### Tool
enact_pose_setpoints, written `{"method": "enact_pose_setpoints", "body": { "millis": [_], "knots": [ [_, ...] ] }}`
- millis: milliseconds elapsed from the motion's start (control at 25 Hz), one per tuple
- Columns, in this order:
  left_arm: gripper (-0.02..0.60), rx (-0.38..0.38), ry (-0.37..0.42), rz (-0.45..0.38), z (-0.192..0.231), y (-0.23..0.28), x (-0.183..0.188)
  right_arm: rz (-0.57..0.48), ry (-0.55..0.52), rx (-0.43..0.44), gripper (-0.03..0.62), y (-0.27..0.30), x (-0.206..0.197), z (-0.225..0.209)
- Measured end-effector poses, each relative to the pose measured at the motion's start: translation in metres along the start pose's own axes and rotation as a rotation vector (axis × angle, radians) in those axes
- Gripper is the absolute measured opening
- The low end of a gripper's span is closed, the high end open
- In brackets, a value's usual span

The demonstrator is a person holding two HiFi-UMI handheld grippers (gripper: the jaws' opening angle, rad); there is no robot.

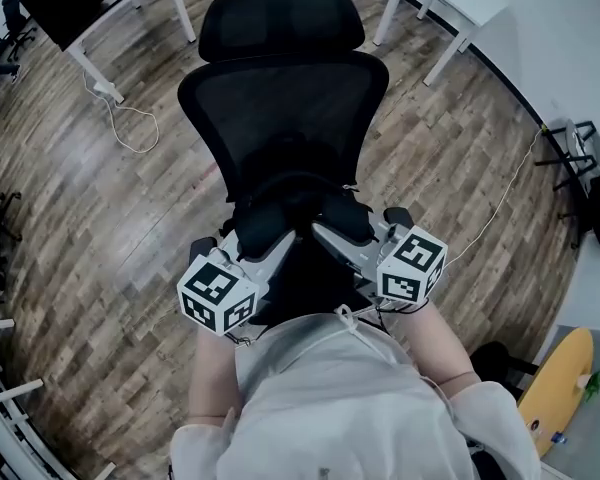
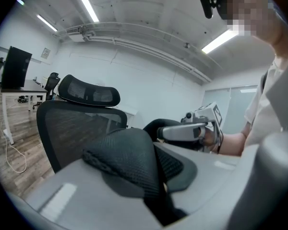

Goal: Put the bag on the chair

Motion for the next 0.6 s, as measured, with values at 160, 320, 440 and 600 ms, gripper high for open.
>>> {"method": "enact_pose_setpoints", "body": {
  "millis": [160,320,440,600],
  "knots": [
    [0.054,-0.013,-0.009,0.013,0.01,0.008,-0.003,0.009,0.015,-0.006,0.028,0.007,-0.002,-0.014],
    [0.054,-0.022,-0.013,0.034,0.019,0.017,-0.012,0.02,0.036,-0.022,0.028,0.013,-0.01,-0.025],
    [0.055,-0.023,-0.015,0.038,0.026,0.024,-0.013,0.024,0.047,-0.029,0.029,0.015,-0.011,-0.033],
    [0.055,-0.011,-0.016,0.055,0.034,0.031,-0.023,0.035,0.059,-0.031,0.029,0.02,-0.021,-0.041]
  ]
}}
Point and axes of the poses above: the fingertips, and each gripper's own axes: y forward along the fingers, z to its left, x out of its top, the point moved 5 cm from there along -y, backward along the fingers, and after that the axes turned 4 degrees about -z, right-handed, at the moved point
